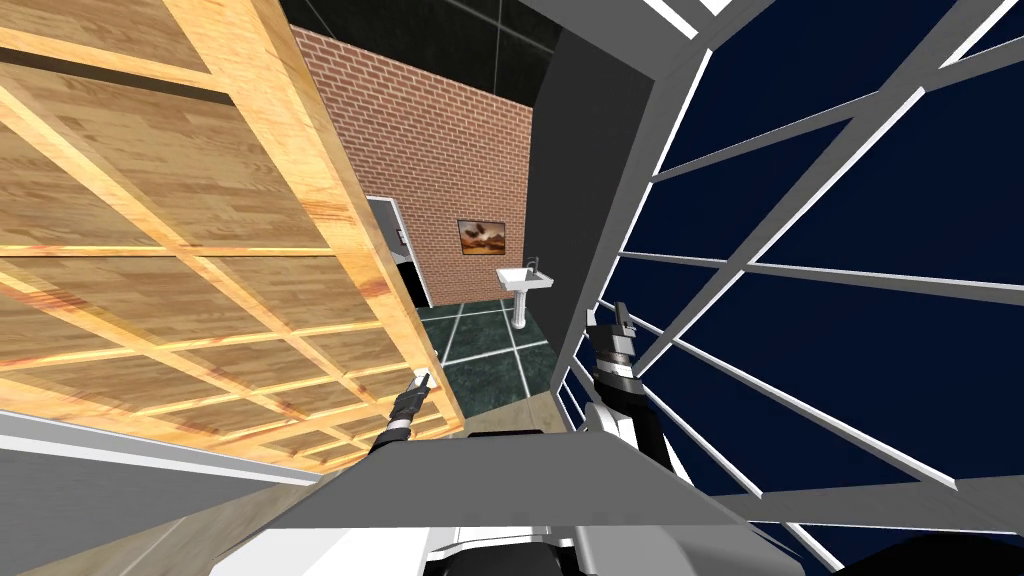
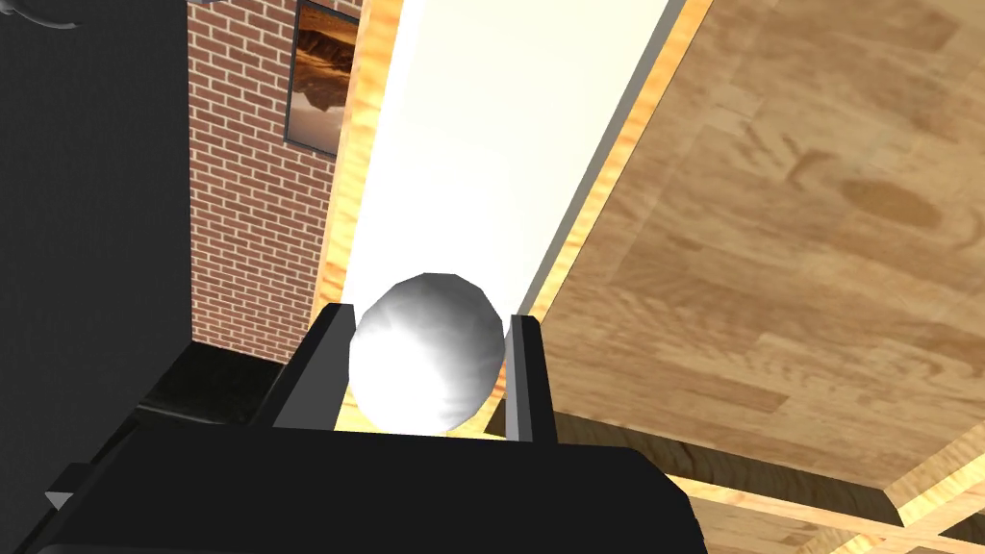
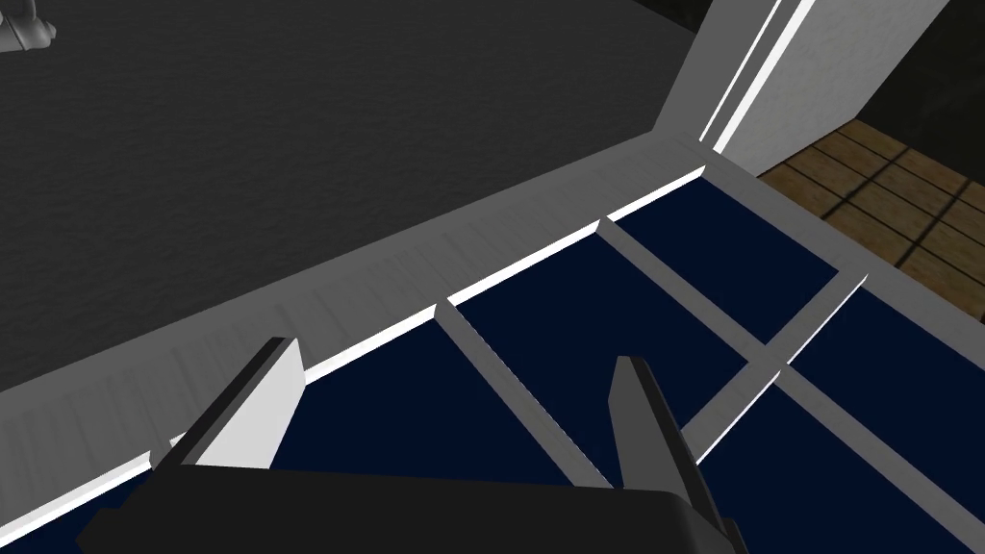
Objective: Pull the door open
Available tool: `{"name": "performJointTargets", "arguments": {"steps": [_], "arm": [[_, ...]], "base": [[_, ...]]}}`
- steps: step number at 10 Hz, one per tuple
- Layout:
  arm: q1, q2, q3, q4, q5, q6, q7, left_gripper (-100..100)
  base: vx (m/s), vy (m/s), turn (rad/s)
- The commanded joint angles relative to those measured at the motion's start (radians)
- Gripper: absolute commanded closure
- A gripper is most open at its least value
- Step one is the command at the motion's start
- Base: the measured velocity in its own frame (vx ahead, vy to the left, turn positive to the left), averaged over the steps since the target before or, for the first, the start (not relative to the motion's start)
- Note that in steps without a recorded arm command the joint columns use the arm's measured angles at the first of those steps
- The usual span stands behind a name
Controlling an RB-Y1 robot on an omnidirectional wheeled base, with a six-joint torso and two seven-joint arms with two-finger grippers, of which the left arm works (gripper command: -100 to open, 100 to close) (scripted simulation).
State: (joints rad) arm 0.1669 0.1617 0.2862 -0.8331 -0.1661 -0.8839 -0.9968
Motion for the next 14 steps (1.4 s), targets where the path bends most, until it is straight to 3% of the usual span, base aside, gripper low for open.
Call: {"name": "performJointTargets", "arguments": {"steps": [1,13,14], "arm": [[-0.003,-0.003,-0.006,0.003,0.005,-0.001,0.034,100],[-0.026,0.009,-0.057,0.021,0.088,0.001,0.333,100],[-0.026,0.009,-0.057,0.021,0.088,0.001,0.338,100]], "base": [[-0.03,0.009,-0.017],[-0.034,0.008,-0.025],[-0.03,0.009,-0.024]]}}
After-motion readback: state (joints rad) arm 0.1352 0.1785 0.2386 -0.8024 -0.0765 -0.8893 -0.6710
